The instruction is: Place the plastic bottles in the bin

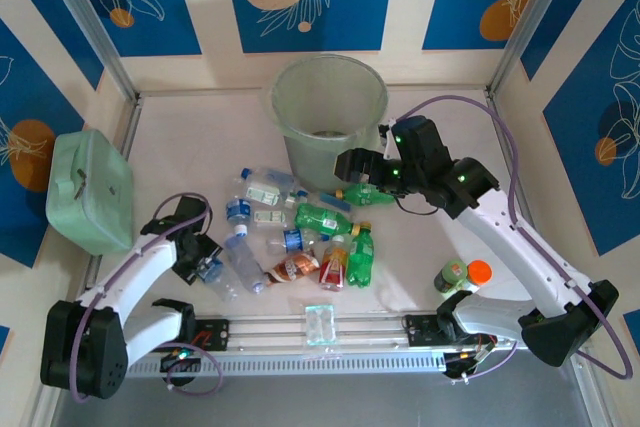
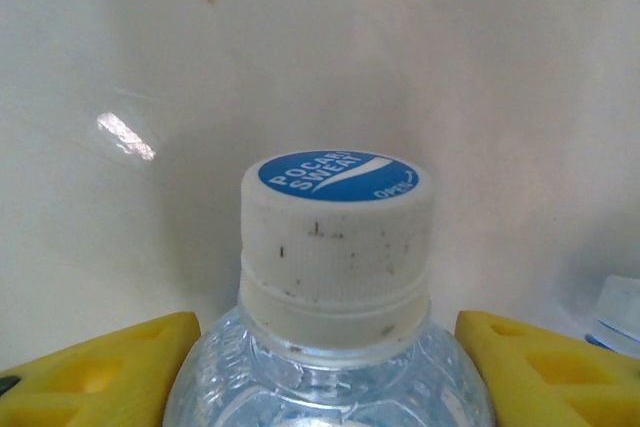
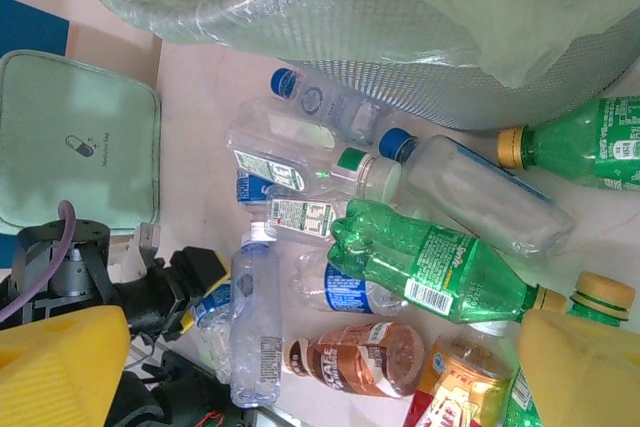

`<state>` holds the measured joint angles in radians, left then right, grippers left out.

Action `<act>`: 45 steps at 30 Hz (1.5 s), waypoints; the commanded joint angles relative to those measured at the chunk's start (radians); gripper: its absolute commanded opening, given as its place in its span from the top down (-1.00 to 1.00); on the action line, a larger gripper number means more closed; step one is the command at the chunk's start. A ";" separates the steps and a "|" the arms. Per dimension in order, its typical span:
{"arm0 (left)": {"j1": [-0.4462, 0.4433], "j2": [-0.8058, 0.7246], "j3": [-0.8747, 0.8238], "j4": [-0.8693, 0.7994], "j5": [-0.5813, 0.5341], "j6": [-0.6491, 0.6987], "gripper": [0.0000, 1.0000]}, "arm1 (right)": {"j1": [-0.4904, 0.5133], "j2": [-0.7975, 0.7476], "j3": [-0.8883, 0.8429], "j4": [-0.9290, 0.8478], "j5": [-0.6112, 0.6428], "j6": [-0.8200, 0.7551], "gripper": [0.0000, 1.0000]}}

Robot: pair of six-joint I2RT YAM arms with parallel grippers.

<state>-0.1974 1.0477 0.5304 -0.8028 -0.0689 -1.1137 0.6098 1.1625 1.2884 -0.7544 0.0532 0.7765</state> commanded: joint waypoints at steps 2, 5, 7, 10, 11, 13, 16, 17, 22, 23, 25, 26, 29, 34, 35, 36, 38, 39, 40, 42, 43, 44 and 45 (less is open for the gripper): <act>0.012 -0.036 0.054 -0.058 -0.036 0.033 -0.14 | 0.011 0.006 0.047 0.005 -0.013 -0.002 -1.00; 0.012 -0.066 0.102 -0.106 -0.073 0.050 -0.14 | 0.026 0.015 0.073 0.006 -0.025 -0.009 -1.00; 0.012 -0.086 0.142 -0.133 -0.099 0.065 -0.14 | 0.042 0.026 0.097 0.005 -0.031 -0.020 -1.00; 0.011 -0.109 0.235 -0.167 -0.145 0.094 -0.14 | 0.079 0.055 0.142 0.005 -0.042 -0.040 -1.00; 0.011 -0.115 0.270 -0.172 -0.162 0.101 -0.14 | 0.092 0.067 0.160 0.004 -0.048 -0.047 -1.00; 0.011 -0.117 0.338 -0.161 -0.176 0.120 -0.15 | 0.118 0.093 0.196 0.005 -0.062 -0.062 -1.00; 0.012 -0.113 0.438 -0.078 -0.138 0.147 -0.15 | 0.157 0.145 0.269 -0.006 -0.089 -0.091 -0.99; 0.011 -0.113 0.461 -0.028 -0.106 0.153 -0.14 | 0.170 0.164 0.297 -0.015 -0.097 -0.102 -1.00; 0.011 -0.130 0.469 0.365 0.175 0.117 -0.10 | 0.215 0.248 0.421 -0.049 -0.137 -0.144 -1.00; 0.011 -0.134 0.450 0.481 0.252 0.096 -0.10 | 0.217 0.259 0.438 -0.048 -0.155 -0.143 -0.99; 0.011 -0.139 0.404 0.716 0.365 0.034 -0.10 | 0.217 0.271 0.461 -0.038 -0.190 -0.137 -0.99; 0.012 -0.137 0.382 0.827 0.408 -0.010 -0.10 | 0.217 0.276 0.472 -0.033 -0.206 -0.134 -0.99; 0.011 -0.113 0.339 1.095 0.513 -0.137 -0.10 | 0.216 0.280 0.487 -0.011 -0.249 -0.130 -0.98; 0.012 -0.023 0.281 1.589 0.618 -0.409 -0.08 | 0.190 0.282 0.490 0.044 -0.349 -0.083 -0.98; 0.012 -0.008 0.274 1.656 0.617 -0.453 -0.08 | 0.183 0.279 0.489 0.064 -0.375 -0.064 -0.98; 0.010 0.003 0.270 1.708 0.615 -0.480 -0.08 | 0.177 0.280 0.491 0.078 -0.391 -0.050 -0.98; 0.010 0.024 0.269 1.803 0.609 -0.528 -0.08 | 0.164 0.282 0.490 0.118 -0.427 -0.016 -0.98; 0.007 0.033 0.271 1.831 0.609 -0.542 -0.08 | 0.160 0.282 0.487 0.141 -0.447 0.000 -0.98; 0.008 0.043 0.275 1.861 0.611 -0.558 -0.08 | 0.155 0.282 0.481 0.171 -0.470 0.018 -0.98; 0.003 0.060 0.282 1.904 0.618 -0.581 -0.07 | 0.148 0.285 0.472 0.226 -0.511 0.050 -0.98; 0.001 0.067 0.284 1.934 0.620 -0.594 -0.06 | 0.145 0.291 0.471 0.250 -0.528 0.065 -0.98; -0.003 0.075 0.283 1.964 0.619 -0.604 -0.06 | 0.142 0.299 0.472 0.267 -0.542 0.081 -0.98; -0.006 0.080 0.281 1.986 0.616 -0.616 -0.05 | 0.137 0.305 0.471 0.286 -0.555 0.097 -0.98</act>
<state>-0.1978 1.1172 0.8040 0.9798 0.5213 -1.6516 0.7551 1.4464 1.7485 -0.5682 -0.4023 0.8055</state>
